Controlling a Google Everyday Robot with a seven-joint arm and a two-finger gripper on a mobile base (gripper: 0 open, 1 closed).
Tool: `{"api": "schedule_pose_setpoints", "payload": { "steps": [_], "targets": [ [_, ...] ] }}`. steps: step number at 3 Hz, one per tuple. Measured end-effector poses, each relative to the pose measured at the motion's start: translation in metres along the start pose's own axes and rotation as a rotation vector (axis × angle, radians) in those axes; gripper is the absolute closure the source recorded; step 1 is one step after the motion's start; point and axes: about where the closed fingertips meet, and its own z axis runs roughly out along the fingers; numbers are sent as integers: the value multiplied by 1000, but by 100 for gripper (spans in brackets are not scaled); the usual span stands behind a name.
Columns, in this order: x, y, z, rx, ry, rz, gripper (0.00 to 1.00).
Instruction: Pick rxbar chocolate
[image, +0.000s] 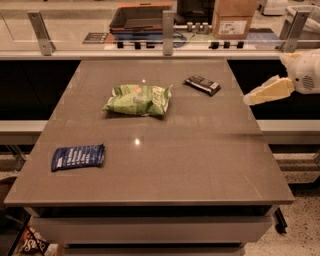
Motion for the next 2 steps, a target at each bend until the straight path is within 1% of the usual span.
{"api": "schedule_pose_setpoints", "payload": {
  "steps": [1,2],
  "targets": [
    [3,-1,18,-23,-26,25,0],
    [4,-1,19,-26,-27,27,0]
  ]
}}
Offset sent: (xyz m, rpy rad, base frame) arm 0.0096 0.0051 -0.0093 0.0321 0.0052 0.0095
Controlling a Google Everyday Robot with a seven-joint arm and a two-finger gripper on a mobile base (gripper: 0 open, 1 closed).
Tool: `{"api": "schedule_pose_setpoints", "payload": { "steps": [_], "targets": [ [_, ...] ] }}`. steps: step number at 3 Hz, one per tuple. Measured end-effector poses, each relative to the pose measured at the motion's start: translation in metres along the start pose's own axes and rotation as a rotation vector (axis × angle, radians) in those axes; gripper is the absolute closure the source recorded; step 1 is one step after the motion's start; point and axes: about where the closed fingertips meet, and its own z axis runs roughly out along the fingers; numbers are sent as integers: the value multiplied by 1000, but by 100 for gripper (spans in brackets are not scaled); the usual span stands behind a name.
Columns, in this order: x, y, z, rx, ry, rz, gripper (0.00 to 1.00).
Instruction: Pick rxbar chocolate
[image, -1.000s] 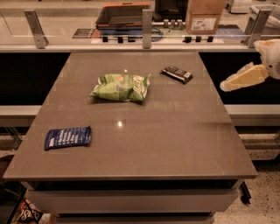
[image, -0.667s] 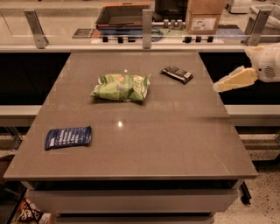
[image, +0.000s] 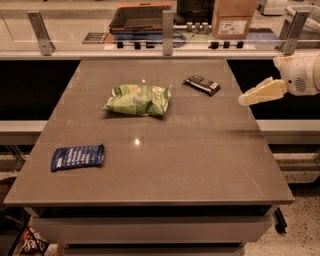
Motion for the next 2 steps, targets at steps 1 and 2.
{"api": "schedule_pose_setpoints", "payload": {
  "steps": [1,2],
  "targets": [
    [2,-4,6,-16,-3,17,0],
    [8,-12,31,-61,-15,54,0]
  ]
}}
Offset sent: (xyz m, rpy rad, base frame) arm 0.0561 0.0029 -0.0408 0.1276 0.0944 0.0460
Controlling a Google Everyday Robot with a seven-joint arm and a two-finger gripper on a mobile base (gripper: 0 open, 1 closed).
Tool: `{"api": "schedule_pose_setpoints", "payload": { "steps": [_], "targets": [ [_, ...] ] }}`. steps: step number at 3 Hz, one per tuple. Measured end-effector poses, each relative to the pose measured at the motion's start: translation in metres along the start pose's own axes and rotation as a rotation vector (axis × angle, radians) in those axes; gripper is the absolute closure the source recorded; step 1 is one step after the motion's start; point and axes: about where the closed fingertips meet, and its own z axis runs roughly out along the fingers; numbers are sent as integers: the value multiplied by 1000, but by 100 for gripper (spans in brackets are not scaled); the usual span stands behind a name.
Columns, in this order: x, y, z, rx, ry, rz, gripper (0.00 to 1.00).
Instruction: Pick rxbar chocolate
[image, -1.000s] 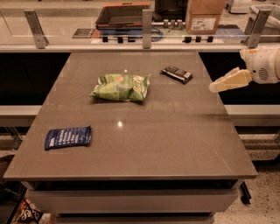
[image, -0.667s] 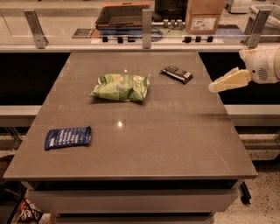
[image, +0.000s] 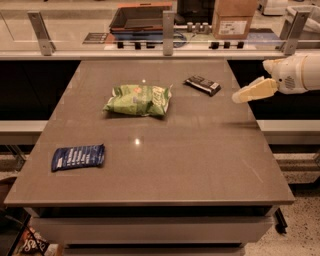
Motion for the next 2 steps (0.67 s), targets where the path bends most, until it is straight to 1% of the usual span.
{"api": "schedule_pose_setpoints", "payload": {
  "steps": [1,2],
  "targets": [
    [2,-6,25,-36,-16,28,0],
    [-1,-5,48,-47,-34,38,0]
  ]
}}
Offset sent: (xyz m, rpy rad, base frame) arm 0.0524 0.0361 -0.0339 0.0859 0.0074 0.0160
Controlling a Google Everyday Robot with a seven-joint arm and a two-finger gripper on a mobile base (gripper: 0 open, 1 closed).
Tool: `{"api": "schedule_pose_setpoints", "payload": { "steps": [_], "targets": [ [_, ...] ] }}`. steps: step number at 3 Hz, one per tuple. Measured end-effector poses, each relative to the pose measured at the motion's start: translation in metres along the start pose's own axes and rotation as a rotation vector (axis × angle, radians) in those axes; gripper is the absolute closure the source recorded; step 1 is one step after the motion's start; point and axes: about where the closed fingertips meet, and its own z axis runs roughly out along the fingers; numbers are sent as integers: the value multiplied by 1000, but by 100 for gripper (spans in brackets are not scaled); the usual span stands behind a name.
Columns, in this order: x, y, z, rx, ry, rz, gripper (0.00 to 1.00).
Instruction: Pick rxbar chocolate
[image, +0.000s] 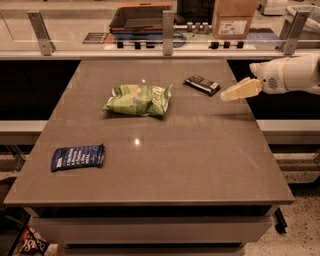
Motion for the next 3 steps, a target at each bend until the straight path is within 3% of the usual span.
{"api": "schedule_pose_setpoints", "payload": {
  "steps": [3],
  "targets": [
    [-7,9,65,-1,-82,9,0]
  ]
}}
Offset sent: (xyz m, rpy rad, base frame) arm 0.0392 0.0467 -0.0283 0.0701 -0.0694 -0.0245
